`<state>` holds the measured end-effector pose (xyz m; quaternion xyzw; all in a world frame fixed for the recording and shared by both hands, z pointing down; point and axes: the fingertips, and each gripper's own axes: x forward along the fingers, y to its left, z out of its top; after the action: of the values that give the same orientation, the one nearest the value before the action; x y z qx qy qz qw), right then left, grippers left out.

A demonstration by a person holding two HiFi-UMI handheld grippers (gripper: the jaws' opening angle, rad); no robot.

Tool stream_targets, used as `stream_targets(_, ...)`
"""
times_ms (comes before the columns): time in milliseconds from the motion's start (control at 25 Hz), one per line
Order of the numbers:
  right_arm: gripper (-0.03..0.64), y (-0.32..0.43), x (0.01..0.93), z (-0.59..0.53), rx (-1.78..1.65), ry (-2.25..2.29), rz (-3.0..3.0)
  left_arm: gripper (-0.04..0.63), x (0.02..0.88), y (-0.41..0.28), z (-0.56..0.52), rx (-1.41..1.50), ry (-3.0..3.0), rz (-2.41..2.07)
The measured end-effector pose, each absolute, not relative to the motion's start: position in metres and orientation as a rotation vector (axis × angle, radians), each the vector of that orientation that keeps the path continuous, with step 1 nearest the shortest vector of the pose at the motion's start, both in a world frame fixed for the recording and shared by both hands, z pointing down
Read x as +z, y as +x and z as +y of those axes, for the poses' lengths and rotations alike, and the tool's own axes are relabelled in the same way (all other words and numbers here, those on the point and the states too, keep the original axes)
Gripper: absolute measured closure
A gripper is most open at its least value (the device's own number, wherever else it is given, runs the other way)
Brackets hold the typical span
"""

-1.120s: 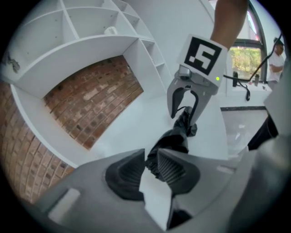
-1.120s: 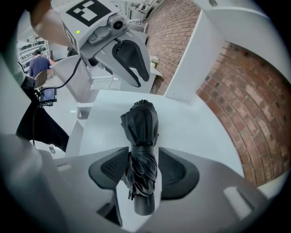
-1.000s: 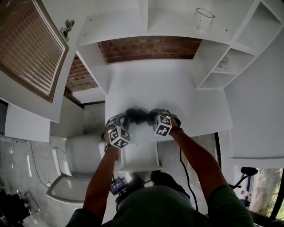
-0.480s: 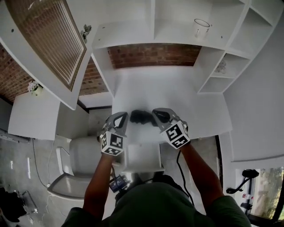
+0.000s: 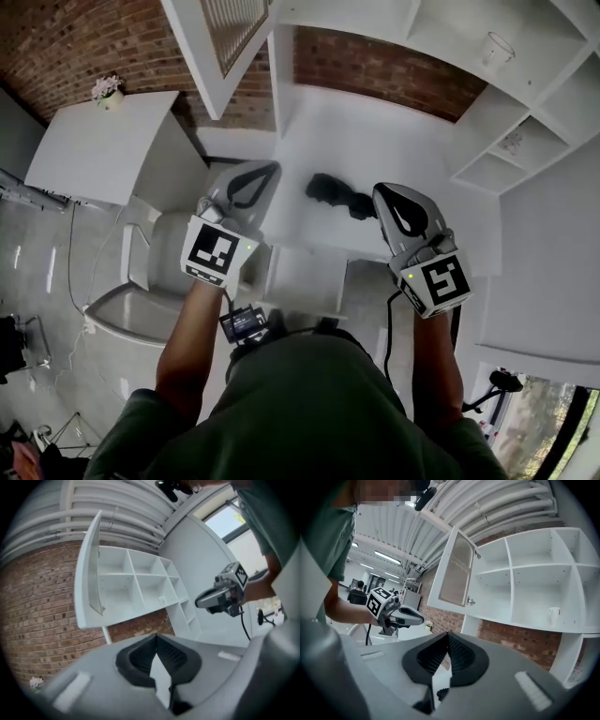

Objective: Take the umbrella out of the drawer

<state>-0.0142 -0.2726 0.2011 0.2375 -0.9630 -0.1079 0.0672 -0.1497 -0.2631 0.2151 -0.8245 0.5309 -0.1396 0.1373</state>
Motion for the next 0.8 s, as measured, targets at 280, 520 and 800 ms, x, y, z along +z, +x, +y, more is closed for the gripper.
stream_targets(280, 0.611, -0.019, 0.156, -0.226, -0.273, 0.677, -3.003, 0.592, 0.157, -0.177, -0.206, -0.210, -2.334, 1.599)
stream_targets(520, 0.611, -0.021, 0.146, -0.203, -0.234, 0.688, -2.994, 0.592, 0.133, -0.188, -0.171, -0.178, -2.289, 1.610)
stream_targets(800, 0.611, -0.021, 0.141, -0.185, -0.236, 0.696, -2.985, 0.592, 0.115, -0.193, -0.157, -0.187, -2.251, 1.595)
